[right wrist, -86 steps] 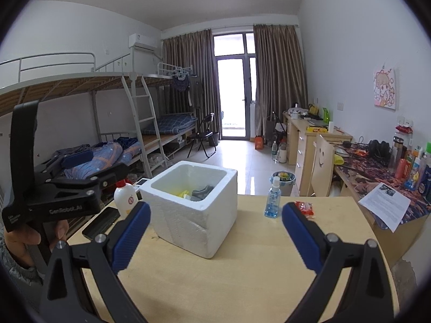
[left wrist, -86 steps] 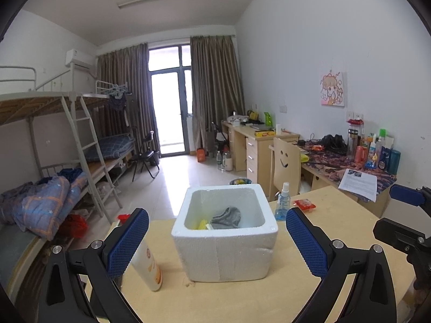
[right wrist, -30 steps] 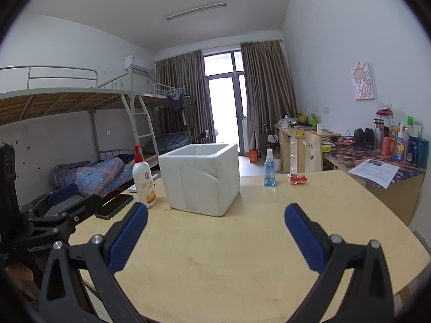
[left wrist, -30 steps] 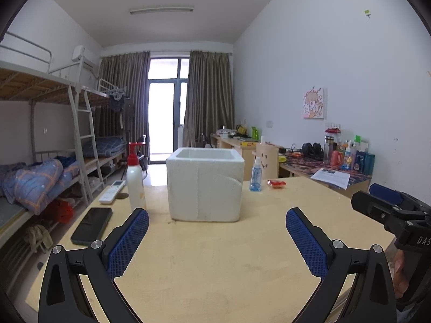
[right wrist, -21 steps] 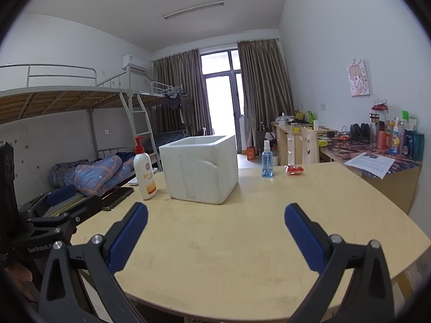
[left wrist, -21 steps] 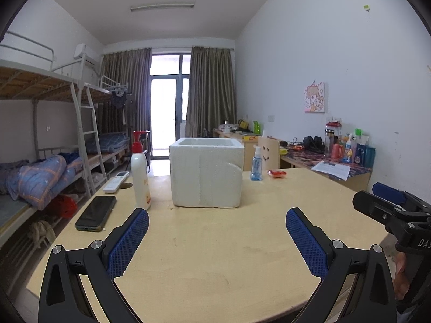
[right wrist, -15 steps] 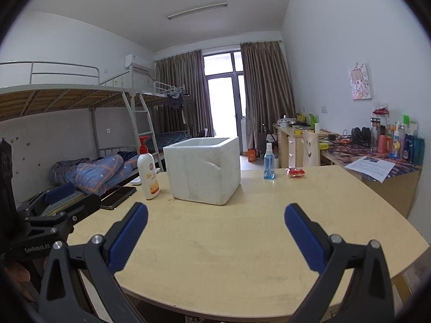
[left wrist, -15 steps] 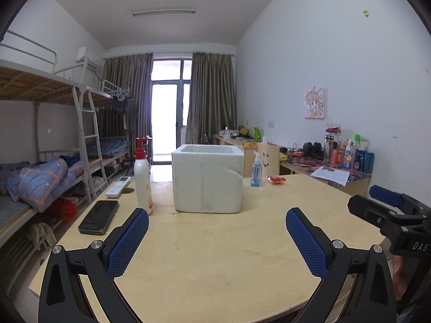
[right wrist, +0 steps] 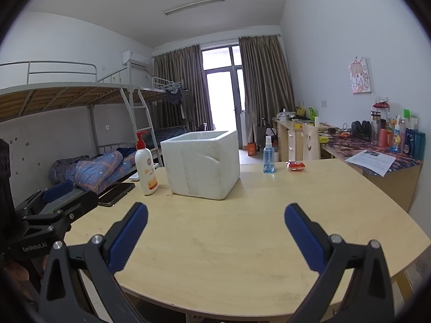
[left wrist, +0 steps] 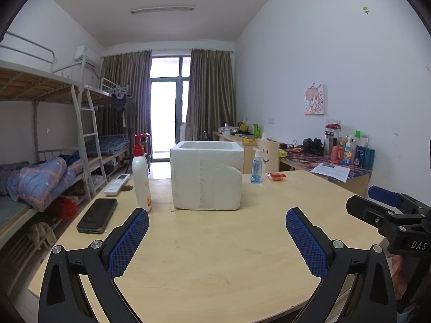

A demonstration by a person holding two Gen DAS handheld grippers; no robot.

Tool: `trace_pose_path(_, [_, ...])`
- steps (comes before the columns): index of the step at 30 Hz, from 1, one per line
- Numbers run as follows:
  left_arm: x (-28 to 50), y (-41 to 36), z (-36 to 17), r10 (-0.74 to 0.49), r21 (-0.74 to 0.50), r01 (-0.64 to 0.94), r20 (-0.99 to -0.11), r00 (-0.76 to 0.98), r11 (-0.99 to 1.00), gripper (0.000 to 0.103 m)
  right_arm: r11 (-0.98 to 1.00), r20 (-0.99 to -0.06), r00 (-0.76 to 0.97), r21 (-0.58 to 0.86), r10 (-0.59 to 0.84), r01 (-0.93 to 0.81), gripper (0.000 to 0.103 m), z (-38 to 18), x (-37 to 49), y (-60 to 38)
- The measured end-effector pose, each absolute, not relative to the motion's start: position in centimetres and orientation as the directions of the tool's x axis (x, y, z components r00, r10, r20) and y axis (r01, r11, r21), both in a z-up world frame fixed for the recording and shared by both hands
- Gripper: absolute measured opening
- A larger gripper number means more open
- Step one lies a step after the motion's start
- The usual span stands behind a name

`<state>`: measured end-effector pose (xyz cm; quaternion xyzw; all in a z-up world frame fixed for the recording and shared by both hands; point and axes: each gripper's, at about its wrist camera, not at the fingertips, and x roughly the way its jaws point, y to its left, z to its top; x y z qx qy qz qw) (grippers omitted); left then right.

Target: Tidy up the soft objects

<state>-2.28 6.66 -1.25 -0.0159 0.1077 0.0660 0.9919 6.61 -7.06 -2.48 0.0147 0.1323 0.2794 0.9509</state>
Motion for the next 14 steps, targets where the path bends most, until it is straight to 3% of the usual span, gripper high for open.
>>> trace_pose_path(14, [-2.13, 6.7, -1.11, 0.131, -0.021, -0.139, -0.22, 0.967, 0.99, 0.102, 0.839, -0.243, 0.805, 0.091, 0.541, -0.536, 0.103, -2.66, 6.56, -6.77])
